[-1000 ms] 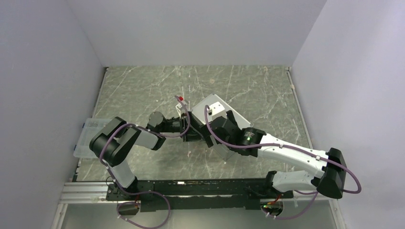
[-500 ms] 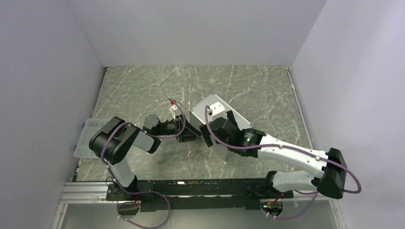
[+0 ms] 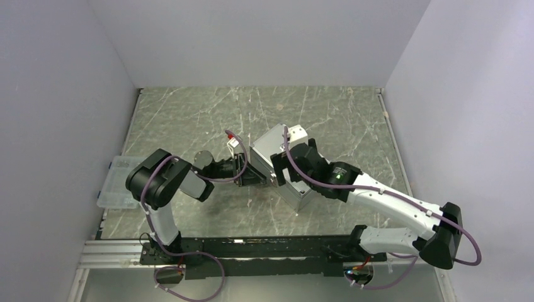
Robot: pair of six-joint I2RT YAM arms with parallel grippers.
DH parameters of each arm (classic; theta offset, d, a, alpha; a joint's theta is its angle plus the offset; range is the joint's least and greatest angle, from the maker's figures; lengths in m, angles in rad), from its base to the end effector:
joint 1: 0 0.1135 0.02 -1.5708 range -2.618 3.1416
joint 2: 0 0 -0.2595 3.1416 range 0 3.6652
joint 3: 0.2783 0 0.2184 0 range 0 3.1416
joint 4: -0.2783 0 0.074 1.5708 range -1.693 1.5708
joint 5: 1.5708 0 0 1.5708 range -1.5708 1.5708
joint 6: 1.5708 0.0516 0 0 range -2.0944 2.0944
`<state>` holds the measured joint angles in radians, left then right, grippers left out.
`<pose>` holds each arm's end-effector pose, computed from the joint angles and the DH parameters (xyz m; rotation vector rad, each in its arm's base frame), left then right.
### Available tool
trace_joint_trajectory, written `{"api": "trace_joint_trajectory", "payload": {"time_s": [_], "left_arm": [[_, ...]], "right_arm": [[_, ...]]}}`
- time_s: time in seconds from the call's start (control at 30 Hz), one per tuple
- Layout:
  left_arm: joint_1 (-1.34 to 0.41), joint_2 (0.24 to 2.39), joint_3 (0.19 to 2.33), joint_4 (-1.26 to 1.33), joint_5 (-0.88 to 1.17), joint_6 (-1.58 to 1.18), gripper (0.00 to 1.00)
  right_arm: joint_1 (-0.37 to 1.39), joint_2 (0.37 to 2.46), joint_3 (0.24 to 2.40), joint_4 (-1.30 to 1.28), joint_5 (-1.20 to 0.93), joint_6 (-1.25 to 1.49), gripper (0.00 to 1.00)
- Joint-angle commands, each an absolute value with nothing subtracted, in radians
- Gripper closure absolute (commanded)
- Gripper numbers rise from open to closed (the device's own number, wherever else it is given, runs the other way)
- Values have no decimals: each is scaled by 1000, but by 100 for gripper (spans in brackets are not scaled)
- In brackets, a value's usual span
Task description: Organize the medicine kit
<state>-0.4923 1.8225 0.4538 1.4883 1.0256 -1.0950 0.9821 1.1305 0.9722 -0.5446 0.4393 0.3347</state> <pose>0.2308 -0.1739 0.1832 0.4934 1.8236 -1.9117 0.1395 0.1694 0.2964 -0.4826 2.1521 0.2346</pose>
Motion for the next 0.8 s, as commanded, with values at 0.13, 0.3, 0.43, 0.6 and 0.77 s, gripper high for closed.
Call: {"api": "trace_joint_trajectory", "payload": {"time_s": [0.13, 0.3, 0.43, 0.6, 0.77], "left_arm": [[-495, 1806, 473, 1491, 1011, -1046, 4], [-495, 1815, 492, 1456, 1003, -1033, 4], [-495, 1825, 506, 1438, 1003, -1026, 3], [-501, 1846, 530, 1431, 999, -1030, 3], [-516, 1845, 542, 1386, 988, -999, 3]], "right_arm": [[864, 1138, 995, -520, 289, 350, 0], [851, 1137, 960, -477, 205, 352, 0], [851, 1134, 939, -456, 175, 350, 0], [851, 1152, 957, -512, 236, 377, 0], [848, 1122, 934, -522, 235, 397, 0]]}}
